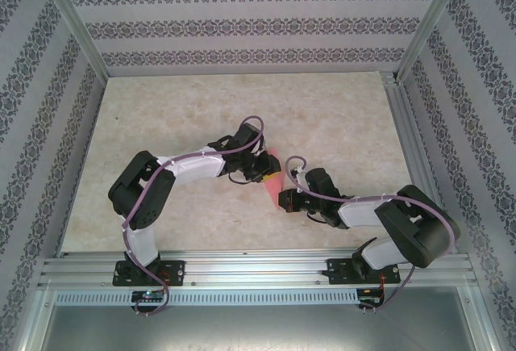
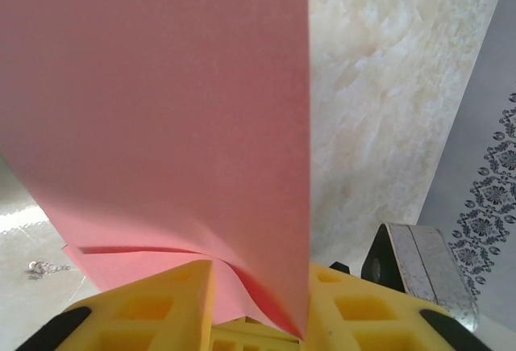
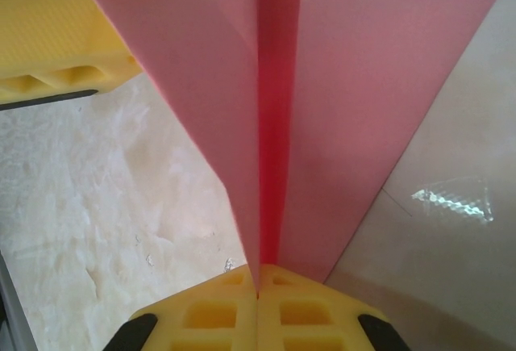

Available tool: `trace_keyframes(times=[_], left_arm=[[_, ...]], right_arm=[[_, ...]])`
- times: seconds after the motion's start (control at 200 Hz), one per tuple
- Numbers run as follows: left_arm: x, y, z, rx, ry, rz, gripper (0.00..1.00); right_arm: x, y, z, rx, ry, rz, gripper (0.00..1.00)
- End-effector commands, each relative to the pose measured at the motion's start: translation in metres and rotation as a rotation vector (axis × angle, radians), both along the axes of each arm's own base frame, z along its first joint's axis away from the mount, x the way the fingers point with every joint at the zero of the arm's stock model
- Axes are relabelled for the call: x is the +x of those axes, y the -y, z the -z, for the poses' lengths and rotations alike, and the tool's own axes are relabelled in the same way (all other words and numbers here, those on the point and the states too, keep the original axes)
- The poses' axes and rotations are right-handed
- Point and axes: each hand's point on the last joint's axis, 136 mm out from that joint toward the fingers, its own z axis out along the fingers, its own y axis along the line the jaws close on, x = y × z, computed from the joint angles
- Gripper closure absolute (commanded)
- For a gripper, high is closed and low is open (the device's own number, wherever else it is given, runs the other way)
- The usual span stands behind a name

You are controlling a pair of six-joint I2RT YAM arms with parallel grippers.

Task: Fold a paper plane with a square sheet of paper (pick it up from the middle)
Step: Fold the wing for the fifth time at the center of the table.

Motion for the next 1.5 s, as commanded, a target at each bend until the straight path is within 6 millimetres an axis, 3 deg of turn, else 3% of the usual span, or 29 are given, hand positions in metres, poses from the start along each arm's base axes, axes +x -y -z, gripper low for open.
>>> trace_keyframes(times=[0.0,0.045,0.11,0.435,0.769,1.049,1.499], left_arm=[[0.005,0.003,-0.011,-0.039,0.002,-0.002,0.62],[0.004,0.004,-0.013,-0.043,0.0,-0.002,0.61],[0.002,0.004,-0.015,-0.043,-0.005,-0.004,0.5],[-0.01,0.0,-0.011,-0.036,-0.054,-0.069,0.46],[-0.017,-0.013,-0.037,-0.029,-0.032,-0.149,0.35],[-0.028,-0.003,-0.015,-0.049,-0.125,-0.161,0.35],[-0.033,0.012,-0.002,-0.045,-0.161,-0.126,0.36]], right_arm=[[0.001,-0.003,-0.005,-0.017,0.069,-0.032,0.96],[0.001,-0.004,-0.006,-0.03,0.084,-0.038,0.97],[0.0,-0.005,-0.007,-0.055,0.102,-0.048,0.97],[0.001,-0.002,-0.01,-0.128,0.158,-0.048,0.98],[0.002,-0.001,-0.009,-0.147,0.169,-0.044,0.98],[0.003,-0.004,-0.012,-0.151,0.196,-0.05,0.97],[0.001,-0.001,-0.012,-0.169,0.22,-0.049,0.95]])
